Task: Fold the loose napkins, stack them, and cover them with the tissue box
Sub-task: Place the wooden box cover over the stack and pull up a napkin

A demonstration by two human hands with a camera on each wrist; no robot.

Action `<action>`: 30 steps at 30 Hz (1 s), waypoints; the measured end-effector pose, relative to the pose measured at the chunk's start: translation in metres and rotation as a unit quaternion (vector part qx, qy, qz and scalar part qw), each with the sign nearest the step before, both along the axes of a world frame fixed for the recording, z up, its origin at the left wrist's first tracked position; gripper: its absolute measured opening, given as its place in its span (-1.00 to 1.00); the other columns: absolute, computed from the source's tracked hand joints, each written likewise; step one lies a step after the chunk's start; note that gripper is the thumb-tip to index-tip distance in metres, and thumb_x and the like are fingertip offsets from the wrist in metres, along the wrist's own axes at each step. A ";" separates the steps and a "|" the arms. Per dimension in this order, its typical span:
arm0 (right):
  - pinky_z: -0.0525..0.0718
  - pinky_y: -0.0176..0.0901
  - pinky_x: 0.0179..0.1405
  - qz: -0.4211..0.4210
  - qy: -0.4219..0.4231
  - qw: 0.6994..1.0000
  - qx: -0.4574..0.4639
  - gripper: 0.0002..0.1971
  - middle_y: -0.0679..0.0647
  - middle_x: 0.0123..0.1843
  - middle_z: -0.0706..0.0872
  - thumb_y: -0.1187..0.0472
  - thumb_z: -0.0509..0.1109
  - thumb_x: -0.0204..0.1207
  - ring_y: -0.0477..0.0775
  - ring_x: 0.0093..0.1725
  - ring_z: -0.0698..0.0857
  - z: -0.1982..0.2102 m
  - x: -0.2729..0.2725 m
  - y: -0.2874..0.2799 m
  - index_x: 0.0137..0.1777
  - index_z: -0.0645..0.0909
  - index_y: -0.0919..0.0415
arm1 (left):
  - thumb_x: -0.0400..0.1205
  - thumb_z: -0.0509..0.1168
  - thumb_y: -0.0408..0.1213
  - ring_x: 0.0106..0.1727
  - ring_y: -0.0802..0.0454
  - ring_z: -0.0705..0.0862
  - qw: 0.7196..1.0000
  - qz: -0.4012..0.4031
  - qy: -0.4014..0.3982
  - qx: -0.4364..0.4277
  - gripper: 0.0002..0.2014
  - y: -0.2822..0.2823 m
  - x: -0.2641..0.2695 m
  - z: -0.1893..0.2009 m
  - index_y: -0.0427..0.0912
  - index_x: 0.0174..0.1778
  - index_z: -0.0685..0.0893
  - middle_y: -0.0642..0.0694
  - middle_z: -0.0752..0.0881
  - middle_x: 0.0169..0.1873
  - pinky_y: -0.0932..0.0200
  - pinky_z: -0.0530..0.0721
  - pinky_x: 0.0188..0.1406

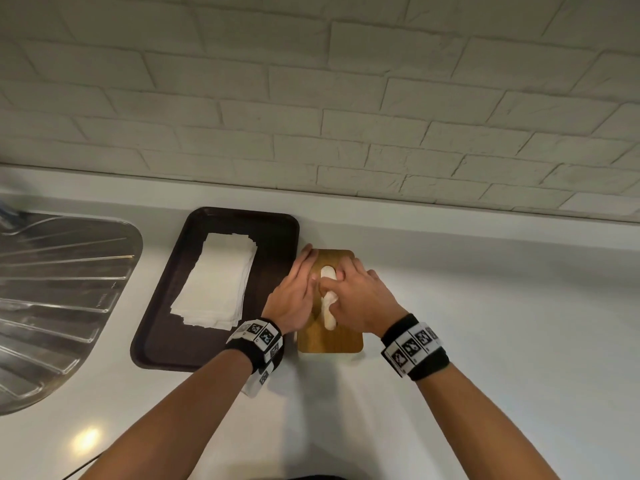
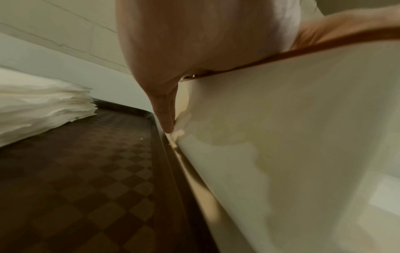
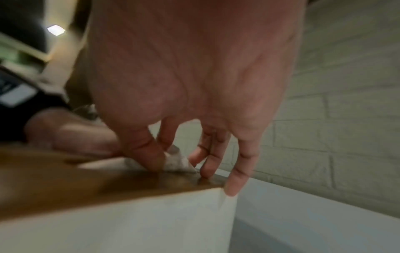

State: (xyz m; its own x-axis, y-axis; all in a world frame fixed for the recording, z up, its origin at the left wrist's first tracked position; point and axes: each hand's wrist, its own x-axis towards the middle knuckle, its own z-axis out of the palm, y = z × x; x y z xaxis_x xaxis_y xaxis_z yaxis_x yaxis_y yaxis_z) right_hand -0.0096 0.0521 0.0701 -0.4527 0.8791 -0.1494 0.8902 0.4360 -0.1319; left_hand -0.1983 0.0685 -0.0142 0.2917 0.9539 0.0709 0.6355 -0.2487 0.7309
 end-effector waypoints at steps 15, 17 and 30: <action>0.69 0.12 0.34 -0.018 0.038 0.998 -0.037 -0.68 -0.05 0.38 0.55 -0.20 0.38 0.69 0.03 0.37 0.54 0.011 0.002 -0.018 0.22 0.83 -0.06 | 0.95 -0.10 0.00 0.27 -0.07 0.80 0.999 0.012 0.027 0.023 -0.46 -0.003 0.000 0.000 0.16 0.90 0.03 0.32 -0.09 0.88 -0.09 0.88 0.03; 0.78 0.04 0.17 -0.063 0.106 0.992 -0.022 -0.70 -0.08 0.31 0.60 -0.20 0.43 0.70 -0.01 0.17 0.65 0.014 0.005 -0.019 0.03 0.87 -0.04 | 0.94 -0.11 0.01 0.28 -0.08 0.80 0.999 0.011 0.024 0.026 -0.45 -0.003 0.000 -0.002 0.13 0.90 0.04 0.29 -0.09 0.89 -0.10 0.89 0.02; 0.77 0.09 0.15 -0.033 -0.065 0.997 0.030 -0.72 0.24 0.23 0.74 0.20 0.31 0.79 0.31 0.15 0.80 0.013 -0.033 0.046 0.42 0.62 0.27 | 0.90 -0.16 0.12 0.41 -0.15 0.75 0.998 -0.005 0.033 0.046 -0.39 0.000 -0.001 -0.003 0.06 0.91 0.07 0.14 -0.05 0.91 -0.14 0.83 0.30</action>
